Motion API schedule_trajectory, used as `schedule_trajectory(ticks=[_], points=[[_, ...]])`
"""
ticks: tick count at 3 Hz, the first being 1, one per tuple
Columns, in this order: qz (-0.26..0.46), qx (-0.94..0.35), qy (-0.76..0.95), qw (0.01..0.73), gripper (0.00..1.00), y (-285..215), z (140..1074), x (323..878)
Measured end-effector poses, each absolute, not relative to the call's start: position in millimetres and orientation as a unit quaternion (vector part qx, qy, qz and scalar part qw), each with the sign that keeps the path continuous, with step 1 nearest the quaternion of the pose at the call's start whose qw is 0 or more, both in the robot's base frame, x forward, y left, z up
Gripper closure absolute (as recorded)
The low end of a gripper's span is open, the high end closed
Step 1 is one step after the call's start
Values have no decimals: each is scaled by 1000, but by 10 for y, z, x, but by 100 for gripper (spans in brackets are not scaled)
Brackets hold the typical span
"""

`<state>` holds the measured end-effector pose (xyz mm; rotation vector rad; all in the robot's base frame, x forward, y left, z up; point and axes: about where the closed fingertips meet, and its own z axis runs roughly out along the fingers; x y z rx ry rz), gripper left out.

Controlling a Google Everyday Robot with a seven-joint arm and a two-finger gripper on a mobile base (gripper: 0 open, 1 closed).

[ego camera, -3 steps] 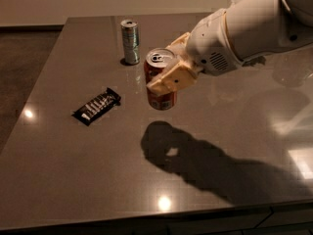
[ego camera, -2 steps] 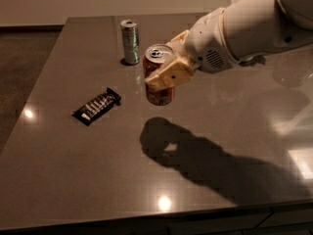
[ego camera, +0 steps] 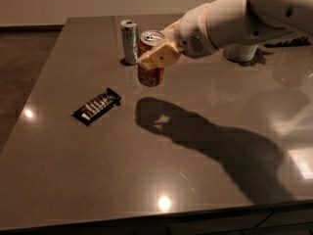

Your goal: Move coke can near redbull can

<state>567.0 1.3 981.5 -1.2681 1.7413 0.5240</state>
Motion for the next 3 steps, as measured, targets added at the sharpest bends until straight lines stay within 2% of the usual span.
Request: schedule_trajectory(ticks=[3], points=[[205, -464, 738, 446, 100, 14, 9580, 6623]])
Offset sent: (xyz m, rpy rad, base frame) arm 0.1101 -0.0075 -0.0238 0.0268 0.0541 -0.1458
